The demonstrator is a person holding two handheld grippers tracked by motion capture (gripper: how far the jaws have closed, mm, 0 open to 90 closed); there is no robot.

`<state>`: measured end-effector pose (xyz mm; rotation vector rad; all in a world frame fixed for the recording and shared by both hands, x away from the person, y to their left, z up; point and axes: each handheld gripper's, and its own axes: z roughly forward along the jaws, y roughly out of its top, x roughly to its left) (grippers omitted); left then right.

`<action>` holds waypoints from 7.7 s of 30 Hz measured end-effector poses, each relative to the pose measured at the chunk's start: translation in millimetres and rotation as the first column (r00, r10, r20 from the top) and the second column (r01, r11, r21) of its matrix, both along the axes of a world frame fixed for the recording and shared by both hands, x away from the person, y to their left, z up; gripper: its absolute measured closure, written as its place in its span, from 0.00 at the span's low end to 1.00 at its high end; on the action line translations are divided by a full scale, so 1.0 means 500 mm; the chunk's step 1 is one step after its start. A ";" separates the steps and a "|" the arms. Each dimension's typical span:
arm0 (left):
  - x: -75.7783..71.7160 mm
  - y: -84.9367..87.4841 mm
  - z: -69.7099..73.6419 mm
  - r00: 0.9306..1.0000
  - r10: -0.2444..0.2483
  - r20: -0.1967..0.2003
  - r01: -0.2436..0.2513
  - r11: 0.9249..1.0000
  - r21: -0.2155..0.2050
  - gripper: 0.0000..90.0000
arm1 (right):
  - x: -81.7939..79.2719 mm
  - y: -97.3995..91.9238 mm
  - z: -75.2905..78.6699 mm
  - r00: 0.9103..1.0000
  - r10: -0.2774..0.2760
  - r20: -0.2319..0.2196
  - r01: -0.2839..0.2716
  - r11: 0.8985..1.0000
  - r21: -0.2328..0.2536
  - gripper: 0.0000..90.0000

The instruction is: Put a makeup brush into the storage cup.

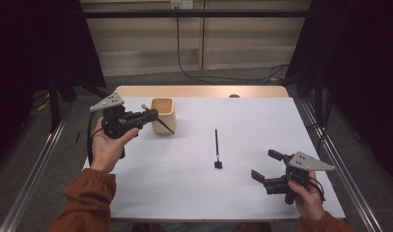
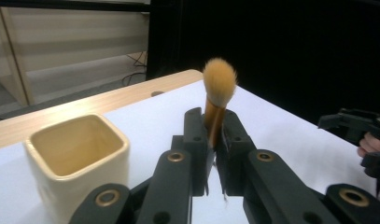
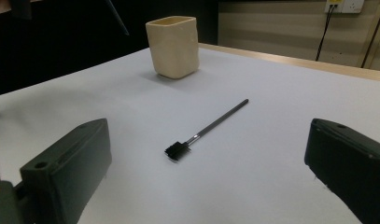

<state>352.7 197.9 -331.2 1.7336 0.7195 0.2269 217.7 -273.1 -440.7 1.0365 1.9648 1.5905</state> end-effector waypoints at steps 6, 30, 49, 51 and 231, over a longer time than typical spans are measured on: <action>0.022 0.009 0.017 1.000 0.027 0.010 -0.026 1.000 -0.012 0.93 | 0.001 -0.001 0.000 1.000 -0.001 -0.002 0.001 1.000 0.001 0.00; 0.102 0.017 0.051 0.991 0.129 0.040 -0.130 0.991 0.035 0.93 | 0.002 0.001 -0.001 1.000 0.021 -0.004 -0.021 1.000 -0.008 0.00; 0.154 0.018 0.002 0.981 0.192 0.021 -0.193 0.977 0.086 0.93 | 0.000 0.003 -0.001 1.000 0.027 0.004 -0.027 1.000 -0.009 0.00; 0.154 0.015 -0.006 0.981 0.193 0.018 -0.194 0.977 0.093 0.93 | 0.000 0.003 -0.001 1.000 0.027 0.003 -0.027 1.000 -0.008 0.00; -0.207 0.075 -0.197 0.970 0.222 0.101 -0.223 0.975 -0.007 0.03 | -0.011 0.002 0.007 1.000 -0.005 0.018 0.006 1.000 -0.018 0.00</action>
